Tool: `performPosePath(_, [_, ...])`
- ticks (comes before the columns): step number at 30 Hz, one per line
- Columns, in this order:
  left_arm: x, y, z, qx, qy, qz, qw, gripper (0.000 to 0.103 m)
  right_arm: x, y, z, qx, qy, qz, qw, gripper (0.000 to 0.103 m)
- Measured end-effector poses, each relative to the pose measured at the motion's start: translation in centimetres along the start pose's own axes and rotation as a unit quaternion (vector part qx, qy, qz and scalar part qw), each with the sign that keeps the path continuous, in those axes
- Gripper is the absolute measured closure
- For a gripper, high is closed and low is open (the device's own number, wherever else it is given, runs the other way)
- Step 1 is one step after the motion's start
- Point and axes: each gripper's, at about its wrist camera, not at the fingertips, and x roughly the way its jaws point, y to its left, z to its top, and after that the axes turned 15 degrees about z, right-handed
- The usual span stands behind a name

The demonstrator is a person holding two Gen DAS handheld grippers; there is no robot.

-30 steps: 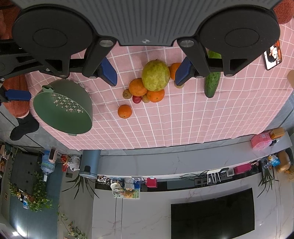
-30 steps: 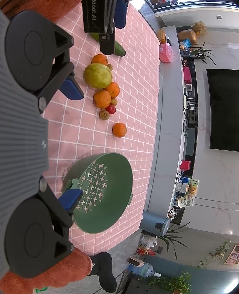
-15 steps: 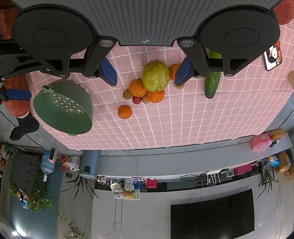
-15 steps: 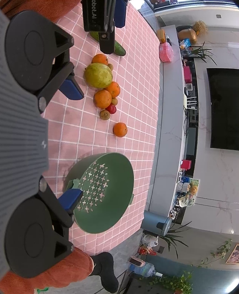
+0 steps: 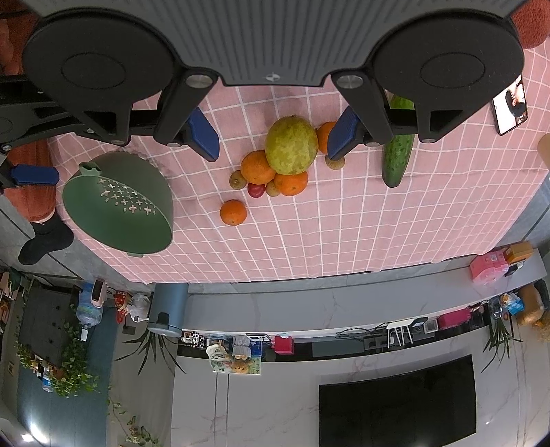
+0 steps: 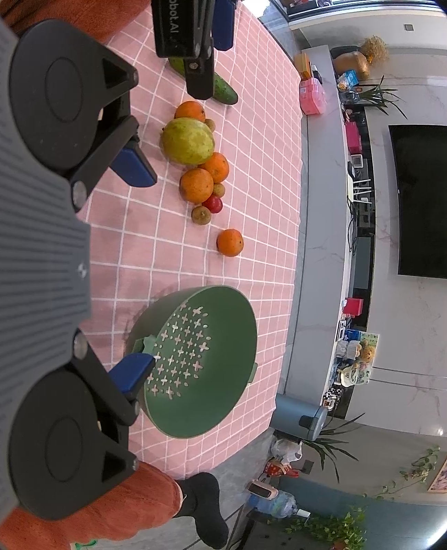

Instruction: Organize fruits

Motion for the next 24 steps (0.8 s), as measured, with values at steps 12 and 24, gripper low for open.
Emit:
performPosePath(12, [0.0,0.0,0.0,0.0,0.002,-0.002,1.0,0.019,0.1,0.0,-0.1,0.005,0.002,0.001,1.0,0.004])
performPosePath(24, [1.2,1.6,0.5,-0.026,0.019,-0.021,0.9993,0.019,1.0,-0.4,0.2,0.019,-0.008,0.048,0.999,0.004])
